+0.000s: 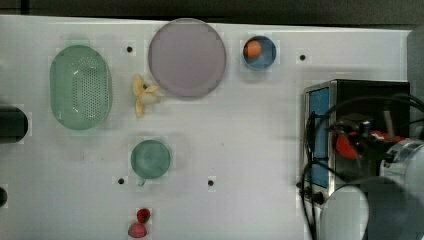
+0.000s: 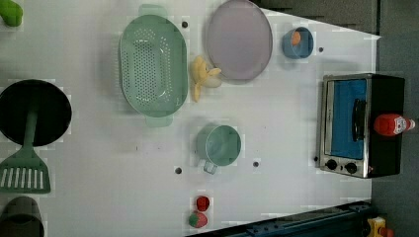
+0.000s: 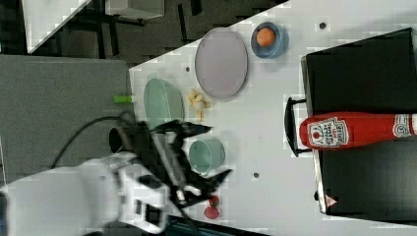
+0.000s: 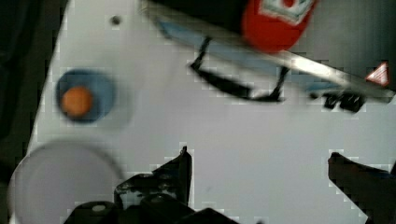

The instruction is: Pick Ketchup from oven and place it on table.

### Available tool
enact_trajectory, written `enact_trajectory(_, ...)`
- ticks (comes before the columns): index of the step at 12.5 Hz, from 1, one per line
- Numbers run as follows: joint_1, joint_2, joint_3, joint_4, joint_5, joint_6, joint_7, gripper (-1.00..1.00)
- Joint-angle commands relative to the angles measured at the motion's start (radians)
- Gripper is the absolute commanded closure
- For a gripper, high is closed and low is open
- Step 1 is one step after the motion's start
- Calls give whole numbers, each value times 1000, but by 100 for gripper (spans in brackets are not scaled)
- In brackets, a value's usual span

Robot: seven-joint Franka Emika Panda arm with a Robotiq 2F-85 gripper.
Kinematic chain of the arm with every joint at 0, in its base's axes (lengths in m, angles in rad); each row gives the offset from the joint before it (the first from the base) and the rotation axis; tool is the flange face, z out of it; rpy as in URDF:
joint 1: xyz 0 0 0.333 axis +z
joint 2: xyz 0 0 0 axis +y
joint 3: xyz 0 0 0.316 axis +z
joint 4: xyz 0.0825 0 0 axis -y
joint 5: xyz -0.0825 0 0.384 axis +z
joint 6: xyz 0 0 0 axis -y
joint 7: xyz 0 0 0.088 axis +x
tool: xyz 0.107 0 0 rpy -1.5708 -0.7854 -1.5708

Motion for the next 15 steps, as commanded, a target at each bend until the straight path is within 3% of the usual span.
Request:
enact_trajectory(1,1,44,-65,-8,-2,113,9,-100)
enact_trajectory(7,-4,265,-177,17,24,319,12,-100)
enact_trajectory(11,-21,401,-206,48,140,318,65,-100)
enact_trajectory(15,-26,459,-208,56,155,322,80,-100)
